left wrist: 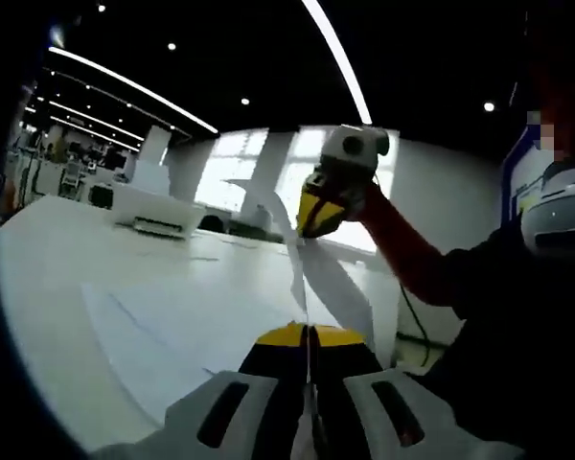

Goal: Organize the stack of printing papers by aligning and flattening the scattered papers on the table

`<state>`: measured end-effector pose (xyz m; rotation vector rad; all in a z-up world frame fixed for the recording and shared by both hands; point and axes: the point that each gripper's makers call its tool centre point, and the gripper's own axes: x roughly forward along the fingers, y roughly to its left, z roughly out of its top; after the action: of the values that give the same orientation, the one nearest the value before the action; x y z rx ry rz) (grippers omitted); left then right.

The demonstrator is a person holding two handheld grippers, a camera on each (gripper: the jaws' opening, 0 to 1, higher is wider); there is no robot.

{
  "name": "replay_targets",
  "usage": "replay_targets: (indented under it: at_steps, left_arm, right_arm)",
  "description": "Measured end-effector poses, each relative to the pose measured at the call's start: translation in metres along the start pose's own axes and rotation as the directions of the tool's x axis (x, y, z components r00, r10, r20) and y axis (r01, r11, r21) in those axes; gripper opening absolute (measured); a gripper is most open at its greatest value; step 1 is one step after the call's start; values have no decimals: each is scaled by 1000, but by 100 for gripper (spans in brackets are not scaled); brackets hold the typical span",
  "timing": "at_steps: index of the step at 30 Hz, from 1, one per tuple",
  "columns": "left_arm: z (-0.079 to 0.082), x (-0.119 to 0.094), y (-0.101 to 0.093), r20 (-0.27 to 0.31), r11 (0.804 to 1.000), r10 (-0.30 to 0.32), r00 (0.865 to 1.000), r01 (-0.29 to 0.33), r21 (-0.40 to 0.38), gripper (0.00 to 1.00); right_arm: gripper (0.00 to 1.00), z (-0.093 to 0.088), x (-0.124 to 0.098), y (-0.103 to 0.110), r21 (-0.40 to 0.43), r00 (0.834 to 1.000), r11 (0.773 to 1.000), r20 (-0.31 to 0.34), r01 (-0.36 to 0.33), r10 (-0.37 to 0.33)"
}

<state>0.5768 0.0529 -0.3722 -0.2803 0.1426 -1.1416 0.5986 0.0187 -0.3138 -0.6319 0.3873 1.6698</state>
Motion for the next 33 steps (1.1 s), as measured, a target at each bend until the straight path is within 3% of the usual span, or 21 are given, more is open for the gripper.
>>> replay_targets:
  at_steps: [6,15,19,22,24,29,33]
  left_arm:
    - [5,-5,10,24,999,40,999,-40,-2,6]
    - [7,-6,23,40,994,104,994,-105,34,6]
    - [11,-5,29,53,987,142,988,-145,67,6]
    - [12,1,28,48,985,145,988,-149,83,6]
    - [12,5,25,48,985,144,988,-148,91,6]
    - [16,3,33,53,983,149,987,-154,101,6]
    - [18,-1,39,59,980,157,986,-163,115,6]
  right_arm:
    - [0,40,-11,55,-86,988,989,87,-118,126]
    - [0,77,-50,98,-166,972,973,150,-158,183]
    - [0,97,-77,120,-198,921,944,237,-265,308]
    - [0,98,-93,117,-204,926,944,224,-260,304]
    - [0,102,-104,121,-187,910,935,238,-300,340]
    - [0,116,-137,112,-195,908,940,262,-281,326]
    - [0,123,-146,103,-178,918,949,260,-261,301]
